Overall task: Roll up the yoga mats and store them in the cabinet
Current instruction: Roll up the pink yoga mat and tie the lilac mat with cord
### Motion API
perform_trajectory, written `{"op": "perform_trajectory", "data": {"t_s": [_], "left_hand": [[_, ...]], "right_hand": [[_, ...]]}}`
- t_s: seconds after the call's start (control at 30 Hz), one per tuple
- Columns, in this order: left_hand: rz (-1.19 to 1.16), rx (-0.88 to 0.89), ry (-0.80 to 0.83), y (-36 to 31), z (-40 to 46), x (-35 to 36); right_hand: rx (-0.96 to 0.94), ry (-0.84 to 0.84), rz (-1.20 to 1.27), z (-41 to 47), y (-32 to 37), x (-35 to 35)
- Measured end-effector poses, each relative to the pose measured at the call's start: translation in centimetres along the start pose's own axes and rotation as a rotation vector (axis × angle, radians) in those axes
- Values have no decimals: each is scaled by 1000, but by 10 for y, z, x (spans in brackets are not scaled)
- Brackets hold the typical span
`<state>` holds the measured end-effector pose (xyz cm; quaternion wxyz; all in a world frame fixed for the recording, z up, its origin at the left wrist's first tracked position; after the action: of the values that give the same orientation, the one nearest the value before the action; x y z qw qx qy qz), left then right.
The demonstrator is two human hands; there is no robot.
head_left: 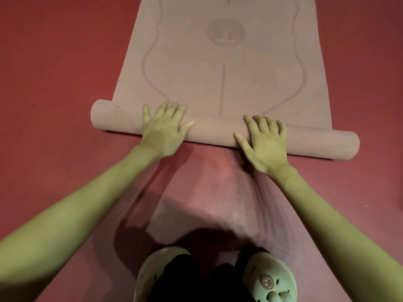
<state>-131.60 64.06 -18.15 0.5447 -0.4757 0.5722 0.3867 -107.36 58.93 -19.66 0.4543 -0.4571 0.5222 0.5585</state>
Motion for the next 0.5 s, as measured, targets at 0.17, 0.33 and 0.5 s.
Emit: {"op": "perform_trajectory", "data": {"t_s": [0.17, 0.33, 0.5], "left_hand": [[-12, 1, -95, -6, -7, 7], [28, -84, 45, -8, 30, 3], [0, -95, 140, -8, 59, -6]], "right_hand": [[5, 102, -18, 29, -5, -7], [16, 89, 12, 36, -7, -12], [7, -14, 33, 10, -9, -7]]}}
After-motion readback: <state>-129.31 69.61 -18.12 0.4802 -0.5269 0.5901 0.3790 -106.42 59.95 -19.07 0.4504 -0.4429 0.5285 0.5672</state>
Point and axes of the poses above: each hand's wrist, its own z-axis towards the middle knuckle, its own x-axis out of the palm, y = z × x, the point moved 3 cm from there along z, towards the middle knuckle, and after that the axes turned 4 degrees about z, right-handed, at the moved point
